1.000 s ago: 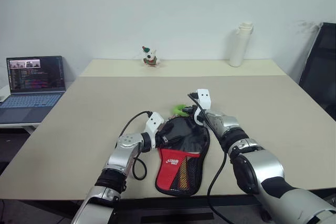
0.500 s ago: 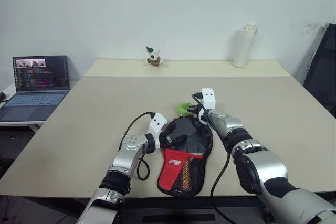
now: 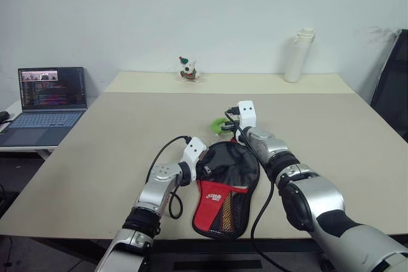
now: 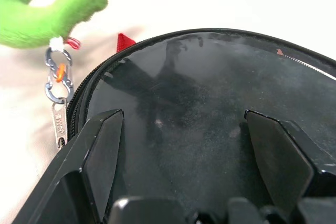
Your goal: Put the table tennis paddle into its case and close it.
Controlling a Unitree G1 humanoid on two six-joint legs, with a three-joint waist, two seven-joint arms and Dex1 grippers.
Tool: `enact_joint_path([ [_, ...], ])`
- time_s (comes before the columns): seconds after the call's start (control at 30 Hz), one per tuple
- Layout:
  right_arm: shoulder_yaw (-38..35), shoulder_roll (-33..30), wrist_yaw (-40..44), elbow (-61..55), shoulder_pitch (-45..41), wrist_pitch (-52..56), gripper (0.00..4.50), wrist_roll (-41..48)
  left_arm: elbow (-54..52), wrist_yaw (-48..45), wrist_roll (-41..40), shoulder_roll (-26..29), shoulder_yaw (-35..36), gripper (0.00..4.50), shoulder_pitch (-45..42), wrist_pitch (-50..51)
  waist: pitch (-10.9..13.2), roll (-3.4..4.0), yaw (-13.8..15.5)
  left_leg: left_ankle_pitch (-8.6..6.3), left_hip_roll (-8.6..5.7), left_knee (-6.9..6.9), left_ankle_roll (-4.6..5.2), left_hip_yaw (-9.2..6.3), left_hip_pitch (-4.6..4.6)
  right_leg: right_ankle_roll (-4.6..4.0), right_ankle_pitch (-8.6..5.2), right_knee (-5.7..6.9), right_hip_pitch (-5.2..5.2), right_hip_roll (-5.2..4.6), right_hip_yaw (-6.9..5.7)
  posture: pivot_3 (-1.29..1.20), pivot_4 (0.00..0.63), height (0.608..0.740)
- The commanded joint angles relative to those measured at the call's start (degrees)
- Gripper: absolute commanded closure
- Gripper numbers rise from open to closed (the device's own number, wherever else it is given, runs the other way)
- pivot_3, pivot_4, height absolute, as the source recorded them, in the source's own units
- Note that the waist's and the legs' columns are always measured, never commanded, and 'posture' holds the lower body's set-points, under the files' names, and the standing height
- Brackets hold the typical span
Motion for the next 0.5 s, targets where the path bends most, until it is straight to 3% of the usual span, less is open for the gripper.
enact_joint_path([
  [0.03, -0.36, -0.79, -1.41, 0.32, -2.73, -2.75, 4.48, -1.07, 2.20, 0.69, 1.62, -1.16, -3.05, 0.47, 3.22, 3.13, 0.00, 0.00, 0.00, 0.00, 0.00, 0.00, 0.00, 0.00, 0.00, 0.00, 0.00, 0.00, 0.00, 0.00, 0.00, 0.00, 0.150, 0.740],
  [0.5, -2.31, -0.25, -2.49, 1.31, -6.18, -7.67, 4.48, -1.42, 0.18, 2.10, 1.57, -1.14, -3.10, 0.47, 5.14, 4.76, 0.00, 0.02, 0.01, 0.00, -0.01, -0.01, 0.00, -0.01, -0.01, 0.00, 0.00, -0.02, 0.00, -0.01, -0.01, 0.00, 0.150, 0.740],
])
